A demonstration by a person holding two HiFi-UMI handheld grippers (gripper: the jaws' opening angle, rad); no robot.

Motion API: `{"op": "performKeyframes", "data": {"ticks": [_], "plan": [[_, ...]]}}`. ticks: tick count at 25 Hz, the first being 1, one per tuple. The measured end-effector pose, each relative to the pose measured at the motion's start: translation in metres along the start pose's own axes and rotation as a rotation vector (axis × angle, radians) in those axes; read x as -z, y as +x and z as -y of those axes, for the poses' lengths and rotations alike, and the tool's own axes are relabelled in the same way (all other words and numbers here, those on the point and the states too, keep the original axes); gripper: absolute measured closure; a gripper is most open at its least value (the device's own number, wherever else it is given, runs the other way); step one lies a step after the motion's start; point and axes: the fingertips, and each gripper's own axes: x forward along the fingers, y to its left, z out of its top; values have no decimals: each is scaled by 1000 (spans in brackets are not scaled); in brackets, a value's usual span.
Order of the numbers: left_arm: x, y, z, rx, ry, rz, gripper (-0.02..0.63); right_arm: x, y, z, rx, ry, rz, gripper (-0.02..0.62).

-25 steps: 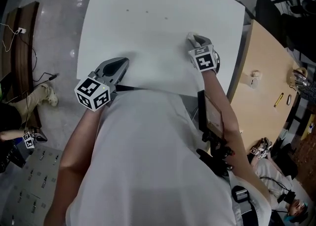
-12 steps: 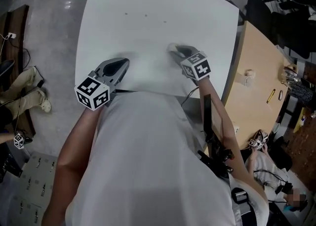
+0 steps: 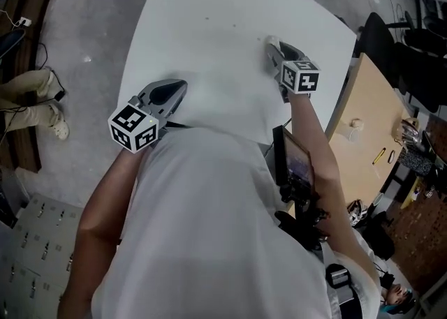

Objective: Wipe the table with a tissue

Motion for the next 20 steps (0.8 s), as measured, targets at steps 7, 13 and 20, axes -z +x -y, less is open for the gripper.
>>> {"op": "performKeyframes", "data": {"ticks": [7,13,20], "plan": [[3,-7,-7,0,-11,-12,600,-32,37,-5,64,-263,-67,492],[-2,-9,-12,16,-1,-9,600,-17,41,-20,94,-344,-130,494],[-1,-5,-3,65,18,-31,600,-6,32,-45,79,-339,-113,495]]}}
